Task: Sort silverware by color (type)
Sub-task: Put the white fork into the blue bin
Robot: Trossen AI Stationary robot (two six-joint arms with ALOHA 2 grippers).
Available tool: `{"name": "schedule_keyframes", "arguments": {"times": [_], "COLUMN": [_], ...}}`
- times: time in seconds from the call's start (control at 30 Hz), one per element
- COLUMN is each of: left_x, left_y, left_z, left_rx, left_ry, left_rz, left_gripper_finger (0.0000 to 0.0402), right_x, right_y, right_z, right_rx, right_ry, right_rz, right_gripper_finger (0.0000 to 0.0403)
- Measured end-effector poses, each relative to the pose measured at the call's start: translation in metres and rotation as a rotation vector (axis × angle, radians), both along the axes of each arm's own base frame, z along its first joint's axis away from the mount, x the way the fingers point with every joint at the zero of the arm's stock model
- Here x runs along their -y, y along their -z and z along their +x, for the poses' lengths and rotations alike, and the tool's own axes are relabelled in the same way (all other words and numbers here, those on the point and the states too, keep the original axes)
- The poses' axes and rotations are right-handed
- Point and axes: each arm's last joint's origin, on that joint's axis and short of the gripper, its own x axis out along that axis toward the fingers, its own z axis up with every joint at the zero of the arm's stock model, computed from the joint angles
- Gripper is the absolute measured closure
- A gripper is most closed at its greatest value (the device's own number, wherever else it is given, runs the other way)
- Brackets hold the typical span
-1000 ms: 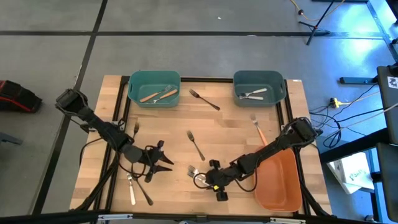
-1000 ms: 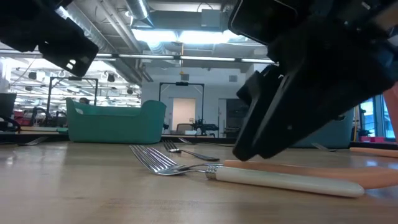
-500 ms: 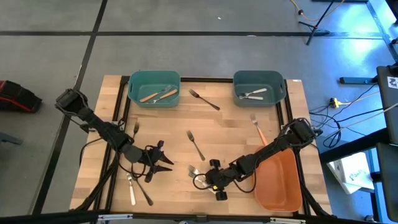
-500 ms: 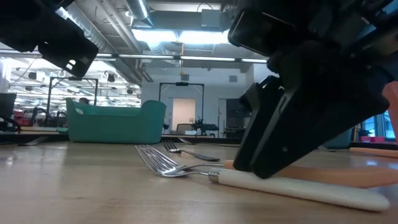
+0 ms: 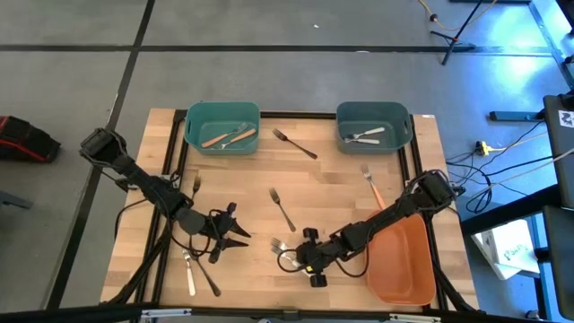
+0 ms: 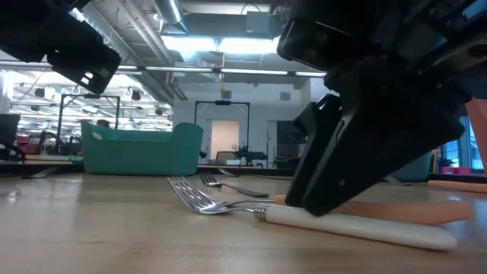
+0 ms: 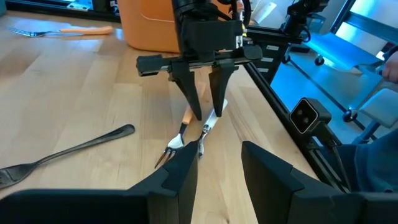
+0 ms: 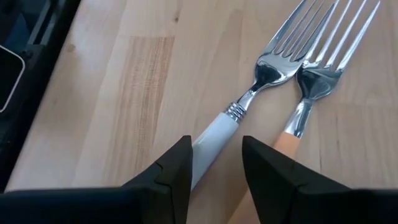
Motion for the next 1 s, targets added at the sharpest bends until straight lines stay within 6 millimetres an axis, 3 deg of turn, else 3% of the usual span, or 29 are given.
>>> {"name": "schedule_keyframes", "arguments": {"times": [0.13,0.3,0.47,0.67,1.0], "left_x": [0.000,0.000,0.000,0.000,0.000], "left_y": [0.000,0.000,0.000,0.000,0.000], "left_z": [0.000,0.000,0.000,0.000,0.000], "left_rx": [0.000,0.001,0.000,-0.008,-0.009], "left_ry": [0.000,0.000,-0.001,0.000,-0.001], "left_rz": [0.000,-0.001,-0.004,-0.022,-0.027], "left_gripper_finger": [0.0282,0.0282,0.0282,0.0282,0.0282], "right_x": [-0.004,-0.012,-0.021,-0.030,-0.030], "right_y": [-0.014,-0.046,-0.057,-0.045,-0.025], "right_z": [0.008,0.022,0.038,0.048,0.049], "right_rx": [-0.023,-0.120,-0.235,-0.334,-0.401], "right_ry": [0.015,0.080,0.161,0.208,0.253], "right_rz": [-0.004,-0.059,-0.053,0.028,0.015], "right_gripper_finger": [0.0265,0.0265,0.0265,0.0265,0.0266]}}
